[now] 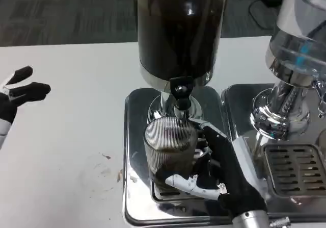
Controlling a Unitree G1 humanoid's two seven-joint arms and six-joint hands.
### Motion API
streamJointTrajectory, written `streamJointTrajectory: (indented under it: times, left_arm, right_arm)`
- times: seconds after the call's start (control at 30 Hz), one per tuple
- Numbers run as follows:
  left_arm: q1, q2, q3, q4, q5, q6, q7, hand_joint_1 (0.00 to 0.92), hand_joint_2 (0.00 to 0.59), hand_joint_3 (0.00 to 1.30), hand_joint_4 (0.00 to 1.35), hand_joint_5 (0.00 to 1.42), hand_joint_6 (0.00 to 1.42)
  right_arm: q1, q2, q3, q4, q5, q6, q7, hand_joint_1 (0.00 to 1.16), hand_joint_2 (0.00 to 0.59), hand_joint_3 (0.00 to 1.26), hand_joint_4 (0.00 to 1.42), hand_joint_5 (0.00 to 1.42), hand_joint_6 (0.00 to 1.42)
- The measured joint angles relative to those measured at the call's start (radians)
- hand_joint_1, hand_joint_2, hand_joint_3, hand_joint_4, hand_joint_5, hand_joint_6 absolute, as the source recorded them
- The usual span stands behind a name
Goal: Grasp the cup under the faucet to collect the drink, then remove the cup.
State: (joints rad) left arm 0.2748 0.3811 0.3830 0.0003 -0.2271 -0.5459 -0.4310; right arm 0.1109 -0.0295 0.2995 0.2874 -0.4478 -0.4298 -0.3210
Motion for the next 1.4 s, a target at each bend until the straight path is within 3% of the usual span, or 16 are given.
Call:
streamJointTrajectory:
  times: [0.43,0.5,0.67,0.77,0.9,1.1,1.4]
  left_arm:
    - [-0.013,0.036,-0.009,0.043,0.004,0.018,-0.005,0.000,0.232,0.28,0.00,0.18,0.03]
    - [-0.015,0.046,-0.013,0.062,0.018,0.018,-0.006,0.000,0.232,0.20,0.00,0.12,0.00]
    - [-0.029,0.106,-0.052,0.136,0.094,0.016,-0.032,0.000,0.213,0.01,0.00,0.00,0.00]
    - [-0.049,0.185,-0.085,0.172,0.197,-0.008,-0.050,0.000,0.213,0.00,0.00,0.00,0.00]
    - [-0.060,0.257,-0.116,0.202,0.289,-0.069,-0.057,0.000,0.216,0.00,0.00,0.00,0.00]
    - [-0.069,0.311,-0.131,0.233,0.393,-0.143,-0.037,0.000,0.219,0.00,0.00,0.00,0.00]
    - [-0.083,0.352,-0.165,0.269,0.443,-0.196,-0.007,0.000,0.220,0.00,0.00,0.00,0.00]
  right_arm:
    - [0.063,0.000,-0.016,-0.057,-0.026,-0.002,-0.043,0.95,0.156,0.49,0.57,0.74,0.97]
    - [0.068,-0.002,-0.020,-0.071,-0.026,-0.002,-0.043,0.95,0.156,0.49,0.57,0.74,0.97]
    - [0.089,-0.002,-0.022,-0.099,-0.032,-0.002,-0.046,0.95,0.156,0.49,0.58,0.75,0.99]
    - [0.097,-0.004,-0.022,-0.109,-0.035,-0.002,-0.047,0.95,0.156,0.50,0.59,0.76,1.00]
    - [0.116,-0.007,-0.021,-0.140,-0.036,-0.002,-0.047,0.95,0.156,0.50,0.59,0.76,1.01]
    - [0.157,-0.011,-0.019,-0.178,-0.036,-0.002,-0.047,0.95,0.156,0.50,0.59,0.77,1.01]
    - [0.223,-0.011,0.000,-0.237,-0.053,-0.002,-0.041,0.95,0.156,0.51,0.60,0.77,1.02]
